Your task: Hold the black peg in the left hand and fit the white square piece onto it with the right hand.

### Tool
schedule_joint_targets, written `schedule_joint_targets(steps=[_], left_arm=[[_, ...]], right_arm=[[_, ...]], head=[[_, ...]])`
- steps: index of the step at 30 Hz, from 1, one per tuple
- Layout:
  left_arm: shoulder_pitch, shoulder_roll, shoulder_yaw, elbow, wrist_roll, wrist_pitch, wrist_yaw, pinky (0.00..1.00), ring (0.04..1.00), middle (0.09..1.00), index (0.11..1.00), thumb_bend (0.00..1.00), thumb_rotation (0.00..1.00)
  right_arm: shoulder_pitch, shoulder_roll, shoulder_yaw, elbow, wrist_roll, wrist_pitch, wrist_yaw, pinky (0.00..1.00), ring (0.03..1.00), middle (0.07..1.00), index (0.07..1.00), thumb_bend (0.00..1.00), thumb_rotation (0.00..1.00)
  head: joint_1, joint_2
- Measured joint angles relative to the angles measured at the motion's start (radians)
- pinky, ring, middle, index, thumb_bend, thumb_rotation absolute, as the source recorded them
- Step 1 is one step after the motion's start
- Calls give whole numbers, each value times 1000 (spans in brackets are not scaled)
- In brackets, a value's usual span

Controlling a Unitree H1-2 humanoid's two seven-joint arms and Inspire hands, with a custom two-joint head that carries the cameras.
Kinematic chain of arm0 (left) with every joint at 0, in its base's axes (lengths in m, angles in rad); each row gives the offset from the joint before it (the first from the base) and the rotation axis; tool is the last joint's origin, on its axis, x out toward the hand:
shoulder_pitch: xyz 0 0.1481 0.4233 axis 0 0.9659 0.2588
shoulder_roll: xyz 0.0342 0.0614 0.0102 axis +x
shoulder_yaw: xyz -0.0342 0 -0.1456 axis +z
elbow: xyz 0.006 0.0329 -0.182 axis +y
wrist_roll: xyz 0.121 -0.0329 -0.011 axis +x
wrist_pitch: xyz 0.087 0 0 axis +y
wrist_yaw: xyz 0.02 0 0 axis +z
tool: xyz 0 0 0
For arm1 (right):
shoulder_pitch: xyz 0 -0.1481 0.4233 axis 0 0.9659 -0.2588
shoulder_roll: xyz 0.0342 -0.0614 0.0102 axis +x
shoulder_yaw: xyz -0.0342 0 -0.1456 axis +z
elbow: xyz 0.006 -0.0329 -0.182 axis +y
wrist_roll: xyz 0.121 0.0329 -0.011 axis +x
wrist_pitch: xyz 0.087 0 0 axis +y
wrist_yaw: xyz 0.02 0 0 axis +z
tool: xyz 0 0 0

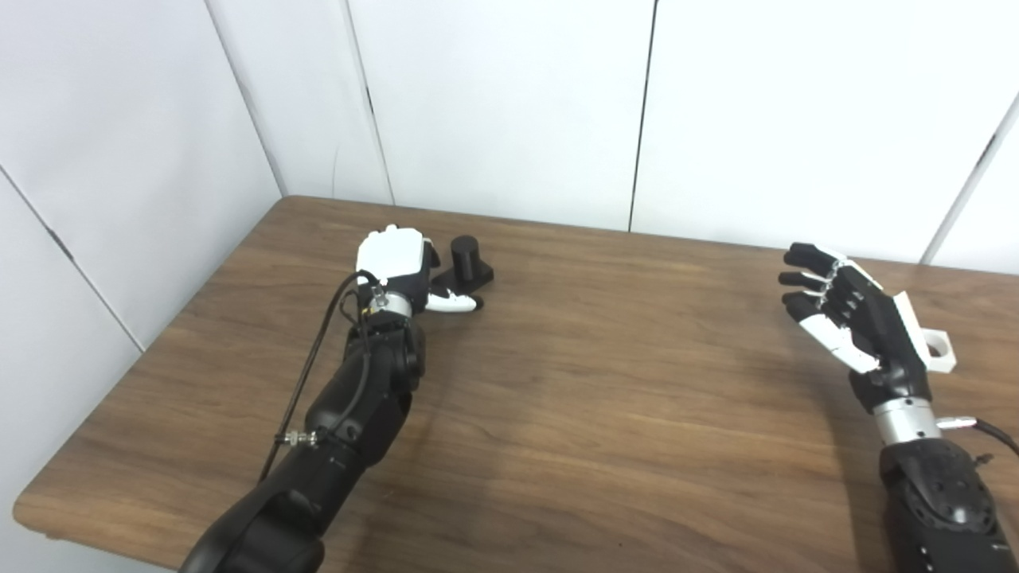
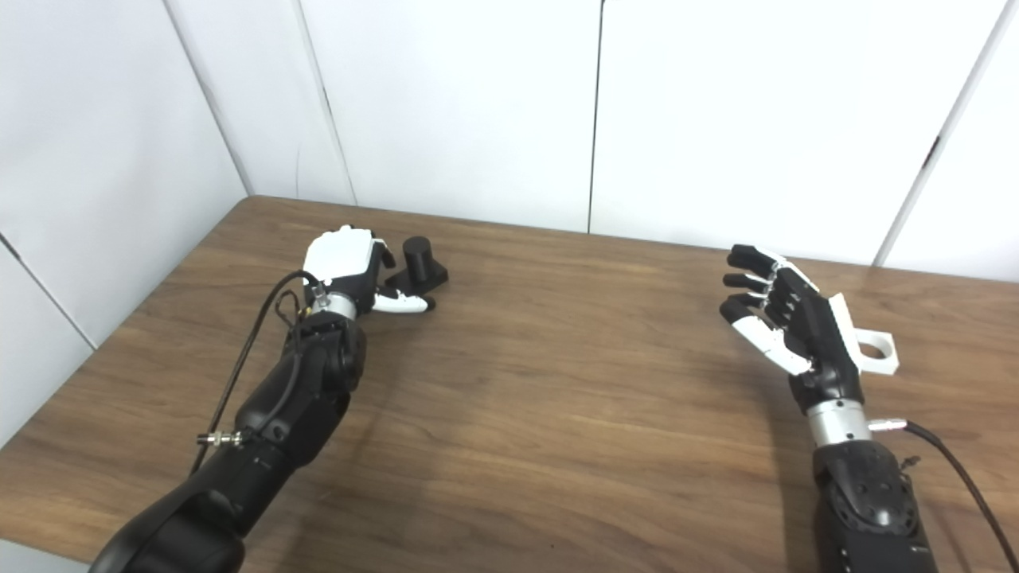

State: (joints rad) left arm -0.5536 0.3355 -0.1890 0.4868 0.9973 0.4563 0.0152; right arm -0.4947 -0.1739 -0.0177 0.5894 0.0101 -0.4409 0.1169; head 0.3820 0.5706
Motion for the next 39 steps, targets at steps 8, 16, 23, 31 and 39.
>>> schedule_joint_targets(steps=[8,16,23,31,39], left_arm=[[-7,2,-20,7,-74,-33,65,919,872,841,561,702,239],[-16,8,-36,27,-124,-46,92,872,865,845,570,692,260],[-16,15,-37,32,-179,-52,92,840,872,854,565,694,260],[-15,50,-19,35,-327,-125,16,870,907,890,589,719,245],[9,83,-23,4,-391,-206,-15,791,893,887,598,764,217]], right_arm=[[1,0,0,-2,0,0,0,628,730,783,763,862,583],[11,-3,0,-18,1,1,0,629,734,783,770,857,585],[16,-4,0,-26,0,3,0,624,733,782,769,863,600],[21,-6,0,-35,0,12,0,628,736,781,771,861,613],[27,-6,0,-48,0,27,0,622,730,778,766,853,602]], head=[[-3,2],[-3,5],[-11,9],[-21,11],[-26,11]])
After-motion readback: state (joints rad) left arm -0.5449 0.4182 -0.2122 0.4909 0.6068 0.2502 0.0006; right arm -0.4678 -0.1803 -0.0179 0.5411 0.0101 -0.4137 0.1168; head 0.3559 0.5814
